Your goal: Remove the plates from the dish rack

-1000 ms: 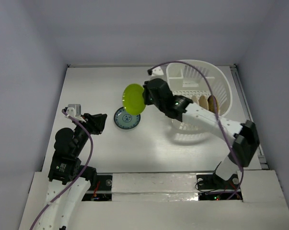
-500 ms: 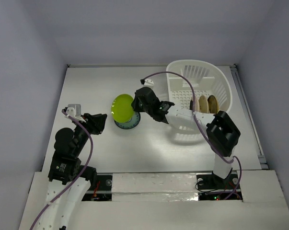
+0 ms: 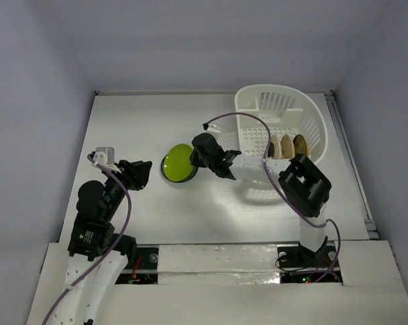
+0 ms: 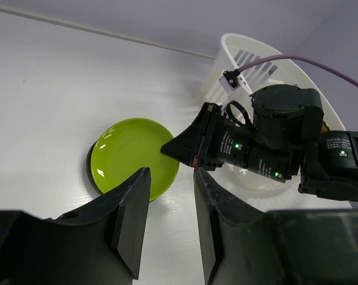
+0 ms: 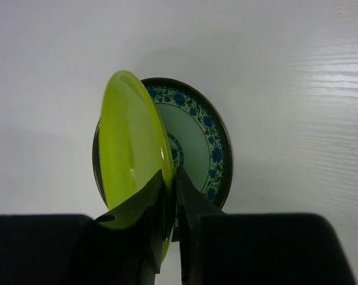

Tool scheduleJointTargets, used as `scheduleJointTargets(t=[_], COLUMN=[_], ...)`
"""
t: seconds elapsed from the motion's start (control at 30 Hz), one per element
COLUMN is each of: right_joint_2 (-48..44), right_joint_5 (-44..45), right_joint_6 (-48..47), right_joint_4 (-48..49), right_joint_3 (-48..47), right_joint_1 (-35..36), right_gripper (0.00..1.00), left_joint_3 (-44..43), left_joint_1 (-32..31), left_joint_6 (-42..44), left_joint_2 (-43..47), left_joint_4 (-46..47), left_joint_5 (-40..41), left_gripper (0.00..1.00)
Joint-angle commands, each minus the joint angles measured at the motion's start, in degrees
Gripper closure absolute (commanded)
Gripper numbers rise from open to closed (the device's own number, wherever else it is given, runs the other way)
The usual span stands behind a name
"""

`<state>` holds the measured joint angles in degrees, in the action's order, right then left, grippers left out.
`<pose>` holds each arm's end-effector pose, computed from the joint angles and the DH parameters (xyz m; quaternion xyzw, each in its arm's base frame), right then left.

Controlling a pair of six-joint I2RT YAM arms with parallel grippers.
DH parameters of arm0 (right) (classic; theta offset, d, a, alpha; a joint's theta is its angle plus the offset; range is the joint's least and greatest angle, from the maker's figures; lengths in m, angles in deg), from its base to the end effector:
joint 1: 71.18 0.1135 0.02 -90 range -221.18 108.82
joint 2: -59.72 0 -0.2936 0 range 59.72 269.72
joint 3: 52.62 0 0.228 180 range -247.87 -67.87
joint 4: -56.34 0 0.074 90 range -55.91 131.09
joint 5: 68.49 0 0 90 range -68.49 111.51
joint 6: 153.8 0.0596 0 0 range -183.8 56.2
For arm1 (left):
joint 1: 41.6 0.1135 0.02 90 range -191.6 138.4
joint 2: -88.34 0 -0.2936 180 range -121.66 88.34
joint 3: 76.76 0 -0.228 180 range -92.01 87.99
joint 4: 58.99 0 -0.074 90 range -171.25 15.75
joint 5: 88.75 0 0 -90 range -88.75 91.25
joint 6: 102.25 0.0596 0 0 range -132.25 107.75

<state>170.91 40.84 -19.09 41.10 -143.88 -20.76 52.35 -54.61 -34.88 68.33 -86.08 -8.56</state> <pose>0.3000 0.3319 0.2345 0.0336 0.8779 0.2344 0.4163 0.0681 -0.0262 0.3398 0.0051 0.6837 -0.2782 0.6746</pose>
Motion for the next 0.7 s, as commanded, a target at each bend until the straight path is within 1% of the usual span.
scheduleJointTargets(t=[0.0,0.03,0.13,0.2,0.27,0.3,0.4,0.47,0.5,0.6,0.67], right_joint_2=[-0.19,0.24,1.12,1.3,1.39,1.39,1.48,1.22,0.43,-1.93,-4.22], right_joint_5=[1.15,0.97,1.06,1.06,0.62,0.27,0.0,0.27,0.62,-0.78,-0.44], right_joint_6=[1.61,1.26,0.2,-0.32,-0.76,-1.11,-2.52,-3.83,-4.27,-7.17,-9.1], right_joint_4=[5.09,4.91,2.98,2.54,2.1,1.84,0.08,-2.03,-2.55,-3.52,-4.14], right_joint_3=[0.59,0.6,0.33,0.6,1.04,1.12,0.77,0.6,0.77,0.69,0.95], right_joint_1=[-0.49,-0.49,-0.49,-0.49,-0.49,-0.49,-0.49,-0.49,-0.49,-0.49,-0.49], right_gripper=[0.8,0.74,0.68,0.67,0.6,0.6,0.49,0.44,0.37,0.34,0.29], left_joint_3=[-1.45,-1.45,-1.45,-1.45,-1.45,-1.45,-1.45,-1.45,-1.45,-1.45,-1.45], left_joint_1=[0.18,0.18,0.18,0.18,0.18,0.18,0.18,0.18,0.18,0.18,0.18], left_joint_6=[-0.13,-0.13,-0.13,-0.13,-0.22,-0.22,-0.22,-0.22,-0.22,-0.22,-0.22], left_joint_2=[0.59,0.59,0.67,0.76,0.85,0.85,0.85,0.94,1.02,1.11,1.03], left_joint_4=[1.9,2.08,1.99,1.99,1.99,1.99,1.99,2.08,1.99,2.08,2.08], left_joint_5=[0.13,0.13,0.13,0.13,0.13,0.13,0.05,0.05,0.05,0.05,-0.04], left_gripper=[0.68,0.68,0.67,0.67,0.67,0.67,0.67,0.67,0.67,0.67,0.67])
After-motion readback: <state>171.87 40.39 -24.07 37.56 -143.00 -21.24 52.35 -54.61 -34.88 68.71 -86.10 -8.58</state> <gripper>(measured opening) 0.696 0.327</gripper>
